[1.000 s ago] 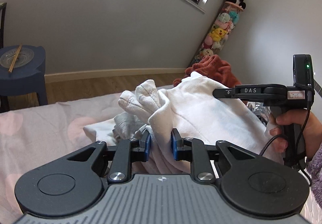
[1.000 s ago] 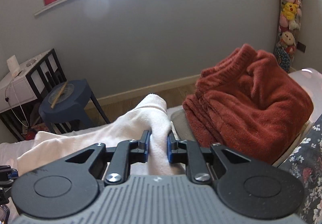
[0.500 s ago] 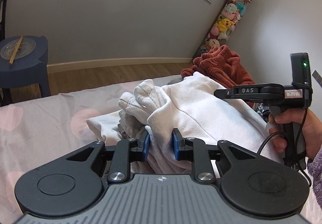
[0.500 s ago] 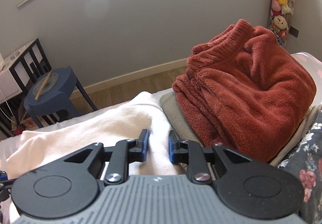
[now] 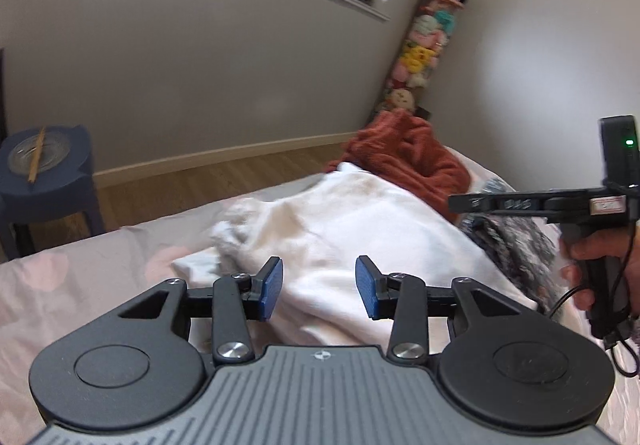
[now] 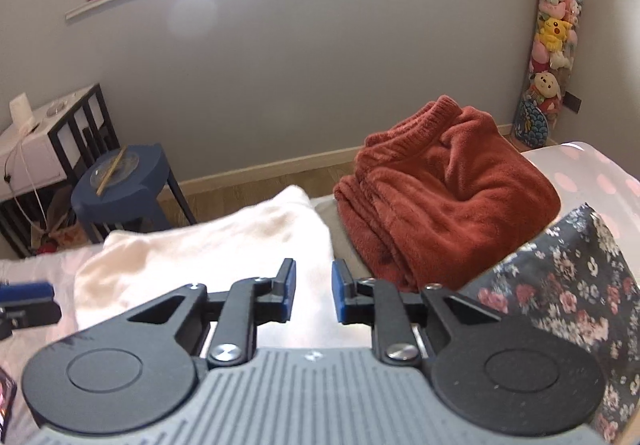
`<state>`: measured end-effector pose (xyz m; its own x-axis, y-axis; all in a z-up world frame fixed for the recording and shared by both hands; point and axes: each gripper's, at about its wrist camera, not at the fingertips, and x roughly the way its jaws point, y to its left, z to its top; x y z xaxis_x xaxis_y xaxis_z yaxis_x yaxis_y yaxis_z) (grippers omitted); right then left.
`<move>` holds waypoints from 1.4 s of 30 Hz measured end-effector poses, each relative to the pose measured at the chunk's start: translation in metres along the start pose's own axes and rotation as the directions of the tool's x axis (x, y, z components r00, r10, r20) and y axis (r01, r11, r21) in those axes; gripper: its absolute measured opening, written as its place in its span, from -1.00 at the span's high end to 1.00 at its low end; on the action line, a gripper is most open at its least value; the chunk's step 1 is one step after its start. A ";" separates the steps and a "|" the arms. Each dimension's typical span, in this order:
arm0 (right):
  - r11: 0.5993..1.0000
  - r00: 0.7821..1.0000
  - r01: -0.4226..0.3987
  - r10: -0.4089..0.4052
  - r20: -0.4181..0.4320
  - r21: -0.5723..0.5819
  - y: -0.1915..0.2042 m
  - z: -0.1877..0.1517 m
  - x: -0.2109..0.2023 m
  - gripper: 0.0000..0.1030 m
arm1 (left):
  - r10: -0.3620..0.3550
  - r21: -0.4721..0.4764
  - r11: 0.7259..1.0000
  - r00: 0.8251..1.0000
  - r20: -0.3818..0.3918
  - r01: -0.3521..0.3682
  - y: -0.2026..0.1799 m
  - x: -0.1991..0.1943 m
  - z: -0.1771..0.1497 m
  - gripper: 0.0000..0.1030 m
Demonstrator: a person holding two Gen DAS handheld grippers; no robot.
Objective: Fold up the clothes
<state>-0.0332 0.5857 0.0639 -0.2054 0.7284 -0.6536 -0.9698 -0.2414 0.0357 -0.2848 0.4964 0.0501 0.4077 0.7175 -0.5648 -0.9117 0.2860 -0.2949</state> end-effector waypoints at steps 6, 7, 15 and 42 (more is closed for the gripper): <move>1.000 0.999 0.019 -0.019 -0.047 0.011 -0.004 -0.033 -0.006 0.58 | -0.037 0.128 0.991 0.997 -0.063 0.045 -0.039 0.017 -0.014 0.36; 1.000 0.998 0.020 -0.019 -0.057 0.018 -0.006 -0.038 -0.004 0.59 | -0.023 0.149 0.988 0.997 -0.080 0.035 -0.042 0.022 -0.017 0.39; 0.994 0.996 0.036 -0.027 -0.088 0.107 -0.021 -0.054 0.026 0.64 | 0.029 0.221 0.975 0.989 -0.143 0.004 -0.035 0.049 -0.034 0.43; 0.973 0.979 0.124 -0.153 0.138 0.197 0.063 -0.101 -0.153 -0.34 | 0.000 0.218 0.976 0.994 0.111 -0.024 -0.088 -0.060 -0.037 -0.06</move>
<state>-0.0493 0.3949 0.0898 -0.0711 0.8384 -0.5404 -0.9946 -0.0182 0.1027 -0.2270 0.4050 0.0814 0.4001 0.7834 -0.4757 -0.9102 0.4004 -0.1061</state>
